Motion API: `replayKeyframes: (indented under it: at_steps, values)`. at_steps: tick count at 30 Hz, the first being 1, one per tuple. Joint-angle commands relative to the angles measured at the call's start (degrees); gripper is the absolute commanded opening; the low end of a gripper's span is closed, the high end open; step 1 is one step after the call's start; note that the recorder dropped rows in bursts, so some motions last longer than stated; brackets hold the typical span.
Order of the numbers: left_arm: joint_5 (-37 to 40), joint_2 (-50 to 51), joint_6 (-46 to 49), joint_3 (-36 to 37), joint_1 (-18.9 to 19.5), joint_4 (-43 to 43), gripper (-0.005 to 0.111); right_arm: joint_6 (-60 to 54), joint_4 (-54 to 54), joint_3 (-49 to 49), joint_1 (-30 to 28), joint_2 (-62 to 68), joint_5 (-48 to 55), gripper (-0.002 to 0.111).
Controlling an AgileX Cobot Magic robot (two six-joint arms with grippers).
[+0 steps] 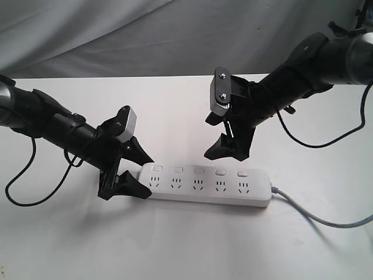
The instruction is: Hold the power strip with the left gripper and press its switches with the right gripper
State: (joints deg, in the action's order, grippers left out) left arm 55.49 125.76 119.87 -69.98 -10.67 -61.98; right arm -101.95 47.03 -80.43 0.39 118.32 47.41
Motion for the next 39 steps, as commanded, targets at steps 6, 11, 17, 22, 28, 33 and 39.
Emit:
replayKeyframes:
  at_steps: [6, 11, 17, 22, 28, 33, 39]
  values:
    - [-1.55, -0.17, 0.12, -0.35, -0.25, -0.09, 0.003, -3.59, 1.74, 3.04, -0.52, -0.79, -2.32, 0.077]
    - [-1.55, -0.17, 0.12, -0.35, -0.25, -0.09, 0.003, -2.97, 0.95, 4.0, -1.21, -0.79, -1.9, 0.077]
    - [-1.55, -0.17, 0.12, -0.35, -0.25, -0.09, 0.003, -3.25, 1.06, 4.63, -1.63, -0.79, -2.98, 0.077]
    - [-1.55, -0.17, 0.12, -0.35, -0.25, -0.09, 0.003, -3.25, 0.94, 4.63, -1.63, -0.79, -3.08, 0.077]
    - [-1.55, -0.17, 0.12, -0.35, -0.25, -0.09, 0.003, -3.38, 0.94, 4.63, -1.63, 0.02, -3.6, 0.077]
    - [-1.55, -0.17, 0.12, -0.35, -0.25, -0.09, 0.003, -3.62, 0.94, 4.63, -1.63, 0.53, -3.84, 0.077]
    - [-1.55, -0.17, 0.12, -0.35, -0.25, -0.09, 0.003, -3.62, 0.82, 4.63, -1.63, 0.63, -4.12, 0.077]
